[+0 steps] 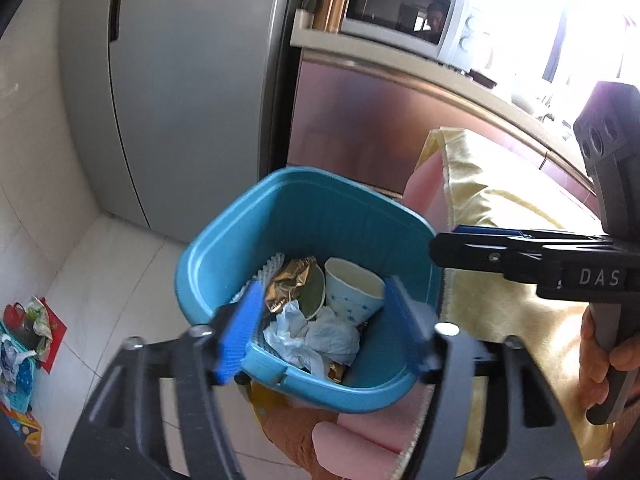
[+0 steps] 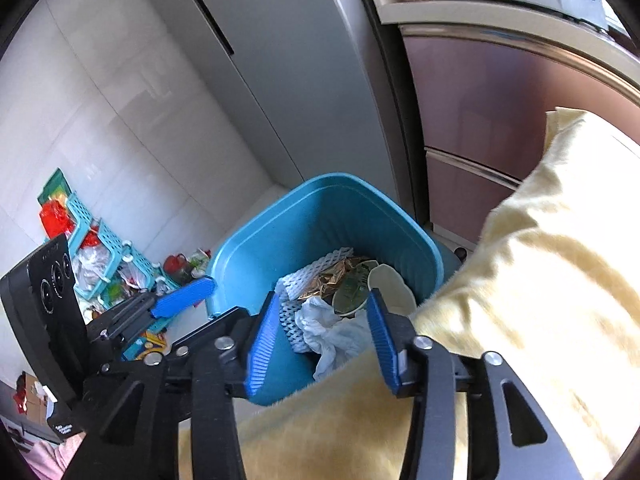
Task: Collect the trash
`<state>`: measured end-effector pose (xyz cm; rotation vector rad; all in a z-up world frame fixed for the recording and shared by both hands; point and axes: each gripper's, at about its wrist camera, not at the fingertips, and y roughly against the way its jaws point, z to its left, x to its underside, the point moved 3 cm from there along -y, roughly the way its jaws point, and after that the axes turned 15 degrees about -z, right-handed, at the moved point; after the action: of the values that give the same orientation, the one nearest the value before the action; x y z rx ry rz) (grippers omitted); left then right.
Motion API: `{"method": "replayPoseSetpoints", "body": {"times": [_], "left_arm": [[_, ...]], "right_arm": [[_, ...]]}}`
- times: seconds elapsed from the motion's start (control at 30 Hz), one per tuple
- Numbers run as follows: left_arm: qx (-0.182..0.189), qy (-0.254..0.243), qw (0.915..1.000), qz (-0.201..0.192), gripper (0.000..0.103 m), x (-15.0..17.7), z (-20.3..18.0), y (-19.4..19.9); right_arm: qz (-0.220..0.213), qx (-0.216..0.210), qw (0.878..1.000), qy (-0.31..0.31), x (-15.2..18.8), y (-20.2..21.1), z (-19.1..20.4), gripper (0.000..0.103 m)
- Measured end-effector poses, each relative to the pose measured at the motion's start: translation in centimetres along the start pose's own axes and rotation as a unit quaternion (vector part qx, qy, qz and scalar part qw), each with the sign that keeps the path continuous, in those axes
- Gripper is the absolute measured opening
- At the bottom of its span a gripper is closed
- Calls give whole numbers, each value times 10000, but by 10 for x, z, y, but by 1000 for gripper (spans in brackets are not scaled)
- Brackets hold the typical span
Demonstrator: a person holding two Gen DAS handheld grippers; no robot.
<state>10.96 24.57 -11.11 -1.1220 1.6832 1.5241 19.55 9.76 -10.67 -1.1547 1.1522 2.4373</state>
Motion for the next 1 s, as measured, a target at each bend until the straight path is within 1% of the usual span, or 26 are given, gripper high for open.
{"method": "replayPoseSetpoints", "body": {"times": [0.03, 0.07, 0.13, 0.2, 0.23, 0.3, 0.37, 0.43, 0.5, 0.6, 0.73, 0.87, 0.93, 1.0], "left_arm": [[-13, -25, 10000, -66, 77, -1, -1, 5], [-42, -37, 9998, -170, 84, -2, -2, 11], [-22, -77, 9994, -339, 88, -5, -4, 22], [-56, -139, 9985, -534, 97, -8, -8, 33], [-89, -163, 9975, -676, 97, -9, -10, 40], [-74, -226, 9960, -858, 97, -11, -18, 52], [-48, -245, 9944, -1029, 97, -13, -28, 63], [-1, -281, 9929, -1159, 97, -15, -38, 72], [13, -313, 9907, -1325, 97, -16, -50, 82], [83, -420, 9872, -1537, 97, -17, -69, 95], [148, -459, 9835, -1742, 97, -18, -90, 109], [208, -350, 9819, -1848, 97, -16, -106, 117], [224, -408, 9797, -1952, 97, -14, -116, 122], [303, -498, 9779, -2009, 97, -11, -127, 127]], "right_arm": [[-84, 19, 10000, -11, 0, 7, -2, 53], [-171, 49, 9998, -1, 0, 13, -3, 57], [-351, 111, 9993, 9, 0, 27, -6, 63], [-527, 152, 9985, -7, -1, 41, -10, 69], [-622, 202, 9979, 9, 0, 49, -12, 70], [-894, 394, 9952, 59, 2, 70, -15, 80], [-1201, 588, 9909, 153, 7, 95, -19, 82], [-1488, 800, 9852, 272, 14, 116, -20, 88], [-1845, 1061, 9766, 310, 23, 140, -22, 94], [-2175, 1437, 9647, 368, 39, 169, -23, 96], [-2533, 1894, 9476, 449, 59, 205, -25, 96], [-2886, 2444, 9239, 580, 76, 239, -24, 96], [-3023, 2635, 9138, 638, 84, 252, -26, 96], [-3124, 2771, 9064, 634, 93, 265, -28, 96]]}}
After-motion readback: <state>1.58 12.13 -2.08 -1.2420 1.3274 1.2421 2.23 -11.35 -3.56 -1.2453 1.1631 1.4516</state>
